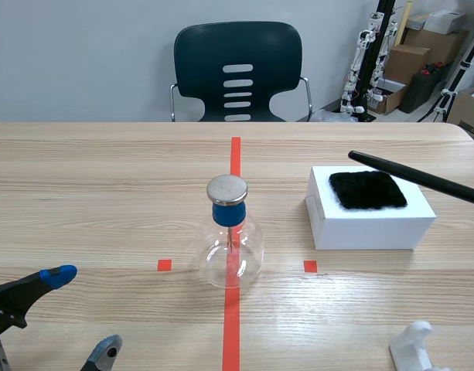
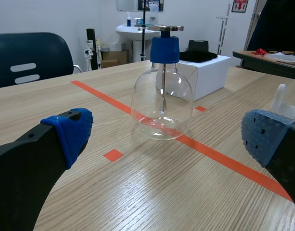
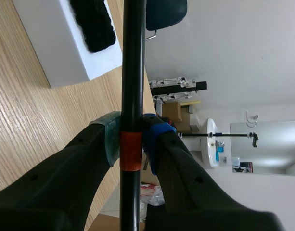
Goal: Do the electroscope experiment. put the rod down on the box
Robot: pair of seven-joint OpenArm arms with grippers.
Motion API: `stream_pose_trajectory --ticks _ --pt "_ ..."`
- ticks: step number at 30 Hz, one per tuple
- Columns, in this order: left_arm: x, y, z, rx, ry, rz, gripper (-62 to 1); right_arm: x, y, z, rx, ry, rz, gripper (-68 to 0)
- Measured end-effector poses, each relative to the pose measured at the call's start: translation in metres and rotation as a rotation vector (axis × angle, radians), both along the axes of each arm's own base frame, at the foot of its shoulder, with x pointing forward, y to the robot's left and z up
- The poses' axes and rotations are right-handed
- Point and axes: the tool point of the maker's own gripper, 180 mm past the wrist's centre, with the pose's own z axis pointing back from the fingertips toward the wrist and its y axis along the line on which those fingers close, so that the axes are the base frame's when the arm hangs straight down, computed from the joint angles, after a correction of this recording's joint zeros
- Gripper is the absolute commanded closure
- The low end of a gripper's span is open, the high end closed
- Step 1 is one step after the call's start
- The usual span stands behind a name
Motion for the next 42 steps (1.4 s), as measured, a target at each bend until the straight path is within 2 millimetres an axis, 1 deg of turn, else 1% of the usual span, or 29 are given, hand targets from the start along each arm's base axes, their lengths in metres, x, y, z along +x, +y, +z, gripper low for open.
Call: stream_pose_trajectory --ticks 5,6,8,11,14,18,20,23,25,27,33,35,38,42 --pt "0.000 0.000 0.000 0.000 0.000 0.000 -62.3 0.003 -0.002 0.008 0.045 -0.028 -0.024 -1.3" --pt "0.000 0.000 0.000 0.000 0.000 0.000 -62.3 0.004 -0.003 0.008 0.037 -0.021 -0.028 -1.3" --pt "0.000 0.000 0.000 0.000 0.000 0.000 -62.3 0.005 0.002 0.006 0.032 0.029 -0.007 -1.3" --pt "0.000 0.000 0.000 0.000 0.000 0.000 -62.3 0.009 0.014 0.006 0.012 0.140 0.027 -1.3" --pt "0.000 0.000 0.000 0.000 0.000 0.000 -62.3 0.014 0.031 0.011 -0.026 0.227 0.075 -1.3" --pt "0.000 0.000 0.000 0.000 0.000 0.000 -62.3 0.009 0.056 0.013 -0.045 0.357 0.172 -1.3" --pt "0.000 0.000 0.000 0.000 0.000 0.000 -62.3 0.007 0.062 0.011 -0.050 0.417 0.199 -1.3" --pt "0.000 0.000 0.000 0.000 0.000 0.000 -62.3 0.009 0.062 0.002 -0.101 0.477 0.202 -1.3" --pt "0.000 0.000 0.000 0.000 0.000 0.000 -62.3 0.008 0.069 -0.006 -0.115 0.517 0.228 -1.3" --pt "0.000 0.000 0.000 0.000 0.000 0.000 -62.3 0.004 0.078 -0.014 -0.124 0.561 0.267 -1.3" --pt "0.000 0.000 0.000 0.000 0.000 0.000 -62.3 -0.014 0.095 -0.035 -0.156 0.683 0.356 -1.3" --pt "0.000 0.000 0.000 0.000 0.000 0.000 -62.3 -0.018 0.100 -0.040 -0.157 0.708 0.375 -1.3" --pt "0.000 0.000 0.000 0.000 0.000 0.000 -62.3 -0.018 0.107 -0.042 -0.126 0.719 0.385 -1.3" --pt "0.000 0.000 0.000 0.000 0.000 0.000 -62.3 -0.015 0.105 -0.049 -0.088 0.766 0.364 -1.3"
